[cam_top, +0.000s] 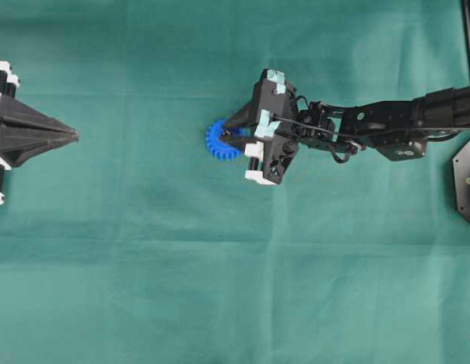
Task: Insert the shaft placed at a random location into the center hole of the small gear at another random location.
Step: 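Lower the shaft into the blue gear's center hole with the right gripper, then open the right gripper to release the inserted shaft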
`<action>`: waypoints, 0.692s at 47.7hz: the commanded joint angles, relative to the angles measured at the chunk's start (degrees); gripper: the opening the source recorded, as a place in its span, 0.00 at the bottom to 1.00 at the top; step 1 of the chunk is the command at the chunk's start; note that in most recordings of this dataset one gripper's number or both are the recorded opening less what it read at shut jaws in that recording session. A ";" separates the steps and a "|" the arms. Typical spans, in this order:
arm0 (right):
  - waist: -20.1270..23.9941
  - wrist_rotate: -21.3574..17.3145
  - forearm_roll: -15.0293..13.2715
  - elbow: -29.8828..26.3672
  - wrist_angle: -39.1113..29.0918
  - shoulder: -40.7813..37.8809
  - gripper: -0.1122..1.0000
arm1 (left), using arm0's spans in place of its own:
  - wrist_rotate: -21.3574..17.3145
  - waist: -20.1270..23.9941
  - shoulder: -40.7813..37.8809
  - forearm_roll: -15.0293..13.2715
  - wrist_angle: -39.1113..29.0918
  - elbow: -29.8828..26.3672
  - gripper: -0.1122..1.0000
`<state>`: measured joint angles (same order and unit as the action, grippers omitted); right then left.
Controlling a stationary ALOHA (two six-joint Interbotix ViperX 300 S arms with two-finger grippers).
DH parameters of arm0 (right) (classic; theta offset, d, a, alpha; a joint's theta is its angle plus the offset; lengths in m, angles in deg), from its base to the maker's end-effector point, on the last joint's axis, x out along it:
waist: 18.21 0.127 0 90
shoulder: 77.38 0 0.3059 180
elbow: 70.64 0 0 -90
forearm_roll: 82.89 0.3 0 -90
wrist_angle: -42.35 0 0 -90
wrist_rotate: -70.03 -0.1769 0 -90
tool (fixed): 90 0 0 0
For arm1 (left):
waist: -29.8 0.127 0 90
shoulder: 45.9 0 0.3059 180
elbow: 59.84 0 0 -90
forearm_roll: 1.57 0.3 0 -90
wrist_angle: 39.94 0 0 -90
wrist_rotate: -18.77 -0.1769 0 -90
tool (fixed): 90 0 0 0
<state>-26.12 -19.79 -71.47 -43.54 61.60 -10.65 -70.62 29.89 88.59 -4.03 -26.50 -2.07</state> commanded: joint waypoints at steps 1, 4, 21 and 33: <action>0.18 -0.09 0.09 -0.44 0.26 0.79 0.65 | 0.09 0.09 -0.26 0.00 0.26 -0.44 0.10; 0.18 -0.09 0.09 -0.44 0.53 0.79 0.80 | 0.09 0.09 -0.18 0.00 0.26 -0.53 0.10; 0.18 0.44 0.00 -0.88 -0.70 4.83 0.81 | 0.09 0.09 0.09 0.00 0.26 -0.62 0.10; 0.18 1.14 -0.44 -0.88 -4.48 11.69 0.81 | 0.09 0.09 0.44 -0.09 0.35 -0.62 0.10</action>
<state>-26.03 -18.82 -71.73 -43.54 57.65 -2.03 -70.62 29.89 89.21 -3.94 -26.50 -2.07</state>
